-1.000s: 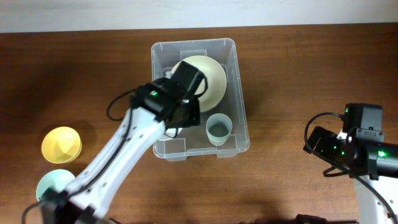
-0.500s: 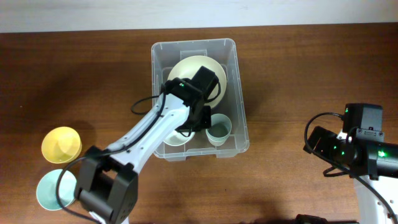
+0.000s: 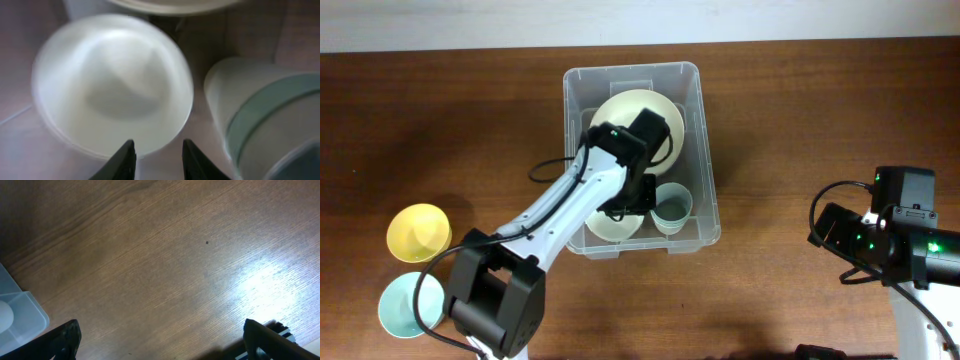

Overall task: Pack container
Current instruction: 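Carry the white bowl into the container's front left corner and release, then grasp the yellow bowl's rim with the left gripper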

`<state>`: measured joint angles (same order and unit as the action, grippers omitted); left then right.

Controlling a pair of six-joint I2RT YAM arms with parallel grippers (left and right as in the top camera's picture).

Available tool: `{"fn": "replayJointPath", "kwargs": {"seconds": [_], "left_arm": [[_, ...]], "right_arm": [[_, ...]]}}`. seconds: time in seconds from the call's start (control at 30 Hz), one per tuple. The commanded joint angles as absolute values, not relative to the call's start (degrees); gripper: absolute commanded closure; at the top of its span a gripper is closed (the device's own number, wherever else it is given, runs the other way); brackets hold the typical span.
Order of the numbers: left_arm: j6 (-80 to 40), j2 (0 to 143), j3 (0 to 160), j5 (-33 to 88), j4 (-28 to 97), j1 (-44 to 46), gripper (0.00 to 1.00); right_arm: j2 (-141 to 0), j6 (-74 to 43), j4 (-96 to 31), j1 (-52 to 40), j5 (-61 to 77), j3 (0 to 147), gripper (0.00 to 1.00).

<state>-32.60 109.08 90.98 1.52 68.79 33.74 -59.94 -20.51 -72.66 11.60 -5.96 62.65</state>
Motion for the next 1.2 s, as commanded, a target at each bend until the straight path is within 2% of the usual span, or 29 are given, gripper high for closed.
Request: {"fn": "replayJointPath", "kwargs": {"seconds": [0.0, 0.1, 0.13, 0.17, 0.3, 0.4, 0.53, 0.73, 0.9, 1.17], "left_arm": [[-31.2, 106.0, 99.0, -3.4, 73.3, 29.6, 0.67], [-31.2, 103.6, 104.1, -7.0, 77.6, 25.5, 0.66], [-31.2, 102.6, 105.4, -8.1, 78.8, 23.6, 0.61], [-31.2, 100.4, 106.3, -10.4, 79.8, 19.6, 0.51], [-31.2, 97.7, 106.2, -11.9, 81.3, 9.2, 0.38], [-31.2, 97.8, 105.4, -11.9, 81.7, 1.2, 0.34], [-31.2, 98.5, 100.1, -11.8, 79.2, -7.6, 0.33], [-28.9, 99.9, 88.8, -11.6, 71.3, -15.7, 0.32], [-28.4, 102.8, 82.0, -11.6, 65.4, -20.4, 0.32], [-24.3, 110.9, 80.7, -10.7, 60.4, -23.0, 0.32]], "right_arm": [[-59.7, -20.2, -72.6, 12.1, -5.6, 62.5, 0.01], [-59.7, -20.2, -72.6, 12.1, -5.6, 62.5, 0.01], [-59.7, -20.2, -72.6, 12.1, -5.6, 62.5, 0.01], [-59.7, -20.2, -72.7, 12.1, -5.6, 62.5, 0.01], [-59.7, -20.2, -72.6, 12.1, -5.6, 62.5, 0.01], [-59.7, -20.2, -72.6, 12.1, -5.6, 62.5, 0.01], [-59.7, -20.2, -72.6, 12.1, -5.6, 62.5, 0.01], [-59.7, -20.2, -72.6, 12.1, -5.6, 62.5, 0.01], [-59.7, -20.2, -72.6, 12.1, -5.6, 62.5, 0.01], [-59.7, -20.2, -72.4, 12.1, -5.6, 62.5, 0.01]]}}
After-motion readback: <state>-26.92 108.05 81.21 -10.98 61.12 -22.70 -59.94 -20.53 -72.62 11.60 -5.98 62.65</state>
